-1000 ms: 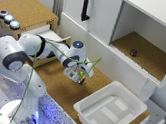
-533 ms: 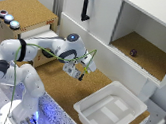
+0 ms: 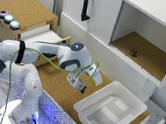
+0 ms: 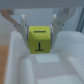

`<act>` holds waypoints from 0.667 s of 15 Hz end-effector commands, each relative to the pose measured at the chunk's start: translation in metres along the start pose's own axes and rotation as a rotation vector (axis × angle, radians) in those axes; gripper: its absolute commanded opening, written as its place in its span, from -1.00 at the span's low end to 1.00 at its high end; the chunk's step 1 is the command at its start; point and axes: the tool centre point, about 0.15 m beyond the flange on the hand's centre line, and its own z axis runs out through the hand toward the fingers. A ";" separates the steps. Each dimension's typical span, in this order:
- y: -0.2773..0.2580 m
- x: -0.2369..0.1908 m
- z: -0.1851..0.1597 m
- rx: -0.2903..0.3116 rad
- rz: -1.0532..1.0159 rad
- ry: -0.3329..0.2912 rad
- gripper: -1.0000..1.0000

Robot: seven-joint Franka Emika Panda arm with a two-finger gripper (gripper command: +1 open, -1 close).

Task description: Store the yellow object in the box

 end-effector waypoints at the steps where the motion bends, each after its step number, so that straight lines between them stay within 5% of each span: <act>1: 0.074 0.039 0.089 0.203 -0.098 -0.156 -1.00; 5: 0.052 0.040 0.123 0.200 -0.172 -0.210 -1.00; 10: 0.020 0.019 0.150 0.142 -0.150 -0.201 -1.00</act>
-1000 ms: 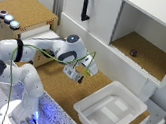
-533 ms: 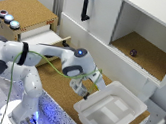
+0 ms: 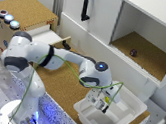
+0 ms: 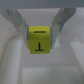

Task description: Store the yellow object in the box

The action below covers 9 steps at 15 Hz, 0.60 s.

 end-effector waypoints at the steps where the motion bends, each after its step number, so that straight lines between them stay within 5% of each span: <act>1: -0.003 0.007 0.057 0.066 -0.003 -0.008 -1.00; 8: -0.010 0.008 0.070 0.052 0.023 -0.017 -1.00; 9: -0.010 0.008 0.063 0.034 0.029 -0.007 1.00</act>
